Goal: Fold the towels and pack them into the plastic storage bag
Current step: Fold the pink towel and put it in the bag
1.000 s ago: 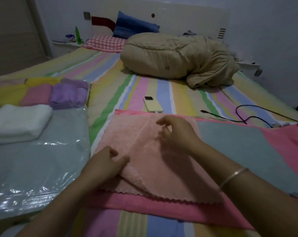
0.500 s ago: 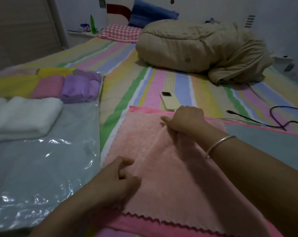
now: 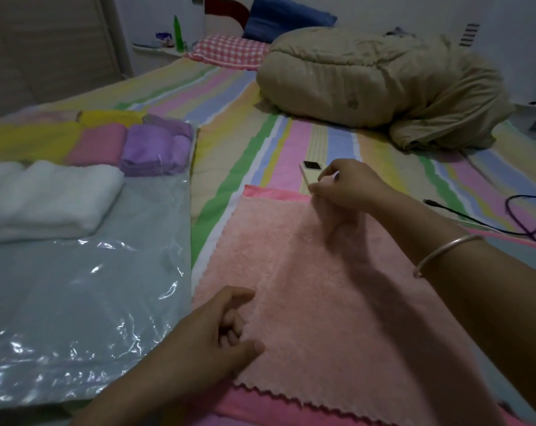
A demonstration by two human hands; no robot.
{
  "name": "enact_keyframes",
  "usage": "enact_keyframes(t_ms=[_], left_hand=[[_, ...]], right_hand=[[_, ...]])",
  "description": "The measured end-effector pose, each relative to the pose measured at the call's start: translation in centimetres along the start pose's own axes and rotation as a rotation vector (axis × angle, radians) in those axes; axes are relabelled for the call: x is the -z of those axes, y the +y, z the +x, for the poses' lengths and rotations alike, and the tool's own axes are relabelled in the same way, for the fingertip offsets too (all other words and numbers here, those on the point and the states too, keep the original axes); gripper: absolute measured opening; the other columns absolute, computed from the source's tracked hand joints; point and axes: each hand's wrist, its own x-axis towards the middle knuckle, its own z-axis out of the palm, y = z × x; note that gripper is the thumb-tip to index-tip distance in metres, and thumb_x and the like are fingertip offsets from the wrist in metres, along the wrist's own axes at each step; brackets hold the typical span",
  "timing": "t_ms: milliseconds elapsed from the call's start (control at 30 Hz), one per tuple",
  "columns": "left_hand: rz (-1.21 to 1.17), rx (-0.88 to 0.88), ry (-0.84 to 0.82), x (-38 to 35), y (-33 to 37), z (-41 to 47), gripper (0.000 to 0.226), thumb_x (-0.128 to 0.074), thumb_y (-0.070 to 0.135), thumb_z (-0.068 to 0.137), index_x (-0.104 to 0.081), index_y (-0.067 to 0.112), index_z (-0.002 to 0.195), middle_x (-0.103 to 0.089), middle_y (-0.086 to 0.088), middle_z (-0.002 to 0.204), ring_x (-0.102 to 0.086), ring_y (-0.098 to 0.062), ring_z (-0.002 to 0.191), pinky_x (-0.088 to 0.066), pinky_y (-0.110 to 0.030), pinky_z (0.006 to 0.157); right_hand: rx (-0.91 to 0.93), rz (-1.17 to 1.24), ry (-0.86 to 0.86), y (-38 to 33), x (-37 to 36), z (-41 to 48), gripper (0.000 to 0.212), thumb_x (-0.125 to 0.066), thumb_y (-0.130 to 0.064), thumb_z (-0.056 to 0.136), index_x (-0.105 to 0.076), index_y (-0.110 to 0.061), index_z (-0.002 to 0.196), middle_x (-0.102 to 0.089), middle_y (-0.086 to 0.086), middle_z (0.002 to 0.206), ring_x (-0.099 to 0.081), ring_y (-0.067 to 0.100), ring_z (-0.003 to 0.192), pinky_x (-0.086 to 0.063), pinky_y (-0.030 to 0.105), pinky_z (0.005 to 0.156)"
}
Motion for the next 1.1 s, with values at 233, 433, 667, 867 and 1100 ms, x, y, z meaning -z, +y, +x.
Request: enact_keyframes(t_ms=[233,433,667,867,1100], left_hand=[[-0.152,-0.009,0.020,0.2,0.1,-0.4,0.056,-0.078,0.026,0.068,-0.054,0.034,0.118,-0.059,0.008,0.072,-0.052,-0.005,0.063,-0.045,-0.019,0.065],[-0.283,0.002,0.130,2.0,-0.3,-1.0,0.053,-0.074,0.022,0.060,-0.060,0.026,0.112,-0.049,0.004,0.060,-0.044,-0.011,0.052,-0.044,-0.017,0.052],[-0.146,0.062,0.243,3.9,-1.6,-1.9,0.050,-0.068,0.045,0.048,-0.061,0.040,0.097,-0.056,0.003,0.061,-0.046,-0.011,0.046,-0.038,-0.018,0.051],[-0.176,0.114,0.216,4.4,-1.6,-2.2,0.037,-0.073,0.005,0.071,-0.063,0.029,0.099,-0.053,0.001,0.057,-0.043,-0.012,0.045,-0.038,-0.018,0.047],[-0.025,0.152,0.318,3.5,-1.0,-2.5,0.044,-0.057,0.025,0.056,-0.057,0.039,0.097,-0.050,0.001,0.055,-0.045,-0.011,0.046,-0.041,-0.025,0.056]], right_hand=[[0.071,0.469,-0.129,0.0,-0.7,1.0,0.031,-0.055,0.001,0.088,-0.062,-0.017,0.112,-0.068,-0.004,0.089,-0.061,0.005,0.072,-0.049,0.011,0.058],[0.151,0.583,0.010,-2.2,-3.0,1.9,0.043,-0.037,0.014,0.082,-0.062,-0.009,0.108,-0.067,0.006,0.097,-0.059,0.009,0.075,-0.050,0.022,0.061],[0.151,0.507,-0.004,-6.1,-7.7,3.8,0.049,-0.041,0.010,0.079,-0.061,-0.017,0.115,-0.064,-0.001,0.097,-0.056,0.014,0.074,-0.042,0.018,0.051],[0.110,0.458,-0.018,-7.5,-10.4,4.9,0.050,-0.046,0.011,0.078,-0.058,-0.018,0.116,-0.063,-0.002,0.096,-0.056,0.017,0.079,-0.042,0.025,0.066],[0.101,0.467,0.028,-6.7,-11.7,4.3,0.048,-0.043,0.013,0.076,-0.062,-0.014,0.112,-0.066,0.004,0.099,-0.061,0.022,0.092,-0.051,0.038,0.086]])
